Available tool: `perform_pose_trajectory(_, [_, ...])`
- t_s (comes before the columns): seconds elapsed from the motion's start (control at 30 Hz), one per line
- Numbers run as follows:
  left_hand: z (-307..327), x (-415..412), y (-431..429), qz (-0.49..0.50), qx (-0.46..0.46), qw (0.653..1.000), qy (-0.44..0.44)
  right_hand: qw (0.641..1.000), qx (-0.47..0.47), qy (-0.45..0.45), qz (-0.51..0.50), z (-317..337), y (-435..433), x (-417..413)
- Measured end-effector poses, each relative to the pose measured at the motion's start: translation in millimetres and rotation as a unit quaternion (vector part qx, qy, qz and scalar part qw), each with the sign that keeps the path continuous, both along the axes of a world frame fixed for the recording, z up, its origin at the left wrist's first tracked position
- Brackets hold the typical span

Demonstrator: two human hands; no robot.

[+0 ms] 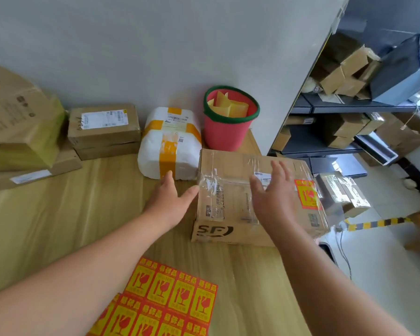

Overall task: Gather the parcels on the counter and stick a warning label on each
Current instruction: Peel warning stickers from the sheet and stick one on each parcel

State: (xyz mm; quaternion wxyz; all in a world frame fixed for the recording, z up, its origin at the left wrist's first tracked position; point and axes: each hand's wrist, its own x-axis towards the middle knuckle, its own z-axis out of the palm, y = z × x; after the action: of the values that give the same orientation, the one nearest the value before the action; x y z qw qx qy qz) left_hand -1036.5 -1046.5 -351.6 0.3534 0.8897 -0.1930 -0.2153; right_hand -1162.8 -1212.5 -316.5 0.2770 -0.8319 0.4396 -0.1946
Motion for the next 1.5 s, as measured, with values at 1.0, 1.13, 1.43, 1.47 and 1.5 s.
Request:
perform_pose_trajectory(1.0, [-49.2, 166.0, 21.9, 0.156, -0.223, 0.94, 0.205, 0.987, 0.155, 0.029, -0.017, -59.8, 83.2, 215.0])
perform_pose_trajectory(1.13, [-24.3, 157.8, 39.9, 0.138, -0.245, 0.942, 0.185, 0.99, 0.139, -0.017, -0.008, -38.9, 102.3, 198.9])
perform_pose_trajectory(1.43, [27.2, 107.7, 120.5, 0.139, -0.31, 0.931, 0.136, 0.985, 0.13, -0.091, 0.071, 10.8, 172.6, 141.2])
perform_pose_trajectory(1.47, [29.1, 98.6, 134.7, 0.146, -0.314, 0.928, 0.135, 0.983, 0.139, -0.089, 0.082, 13.5, 183.9, 131.7])
perform_pose_trajectory(1.5, [30.4, 88.8, 149.4, 0.153, -0.318, 0.926, 0.135, 0.981, 0.147, -0.084, 0.094, 15.4, 195.9, 121.4])
